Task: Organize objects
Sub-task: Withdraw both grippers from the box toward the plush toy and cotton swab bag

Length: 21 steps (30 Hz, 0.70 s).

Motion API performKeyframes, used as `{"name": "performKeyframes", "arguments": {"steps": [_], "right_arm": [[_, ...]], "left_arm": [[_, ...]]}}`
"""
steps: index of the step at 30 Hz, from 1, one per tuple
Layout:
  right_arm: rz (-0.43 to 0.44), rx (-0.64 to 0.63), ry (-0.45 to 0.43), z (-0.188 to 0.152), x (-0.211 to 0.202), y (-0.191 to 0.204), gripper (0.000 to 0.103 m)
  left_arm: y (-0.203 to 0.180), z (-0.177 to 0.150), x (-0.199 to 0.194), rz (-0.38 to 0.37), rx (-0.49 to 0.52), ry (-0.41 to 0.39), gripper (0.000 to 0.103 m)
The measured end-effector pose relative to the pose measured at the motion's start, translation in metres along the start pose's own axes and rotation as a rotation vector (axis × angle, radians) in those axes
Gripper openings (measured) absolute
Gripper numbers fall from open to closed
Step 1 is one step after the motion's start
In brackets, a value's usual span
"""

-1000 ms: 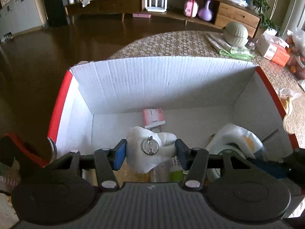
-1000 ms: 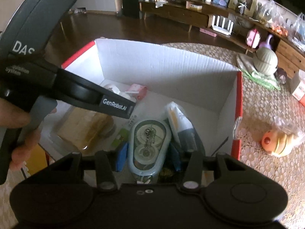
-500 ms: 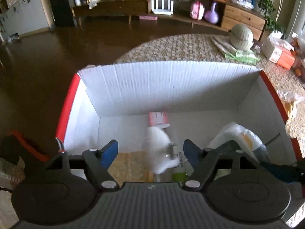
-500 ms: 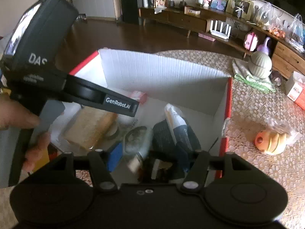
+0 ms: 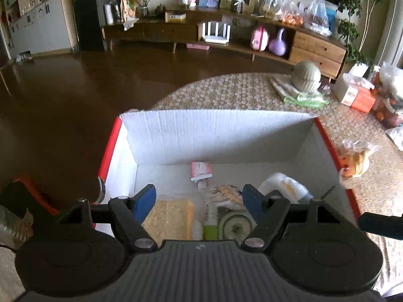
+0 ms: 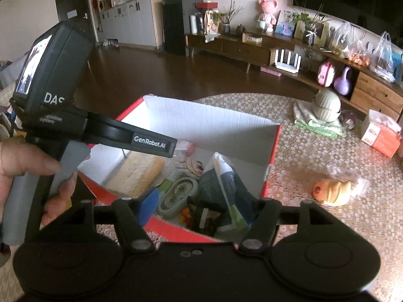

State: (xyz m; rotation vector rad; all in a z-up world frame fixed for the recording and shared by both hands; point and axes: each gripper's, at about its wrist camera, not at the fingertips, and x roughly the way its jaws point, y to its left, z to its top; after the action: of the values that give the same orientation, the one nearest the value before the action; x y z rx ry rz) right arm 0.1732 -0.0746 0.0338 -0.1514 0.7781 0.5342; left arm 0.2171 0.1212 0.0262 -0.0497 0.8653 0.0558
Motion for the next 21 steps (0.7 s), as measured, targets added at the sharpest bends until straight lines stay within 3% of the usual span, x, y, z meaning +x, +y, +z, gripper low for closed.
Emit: {"name": "performKeyframes", "arguments": {"steps": [14, 21], "right_arm": [[-0.004, 0.046, -0.059, -0.029, -0.063, -0.032, 0.075], [-0.02, 0.085, -0.064, -0.057, -0.083, -0.066, 0.09]], "left_arm": [[-0.04, -0.018, -0.062, -0.075, 0.063, -0.072, 0.075], [-0.072, -0.035, -0.085, -0.13, 0.1, -0.102, 0.081]]}}
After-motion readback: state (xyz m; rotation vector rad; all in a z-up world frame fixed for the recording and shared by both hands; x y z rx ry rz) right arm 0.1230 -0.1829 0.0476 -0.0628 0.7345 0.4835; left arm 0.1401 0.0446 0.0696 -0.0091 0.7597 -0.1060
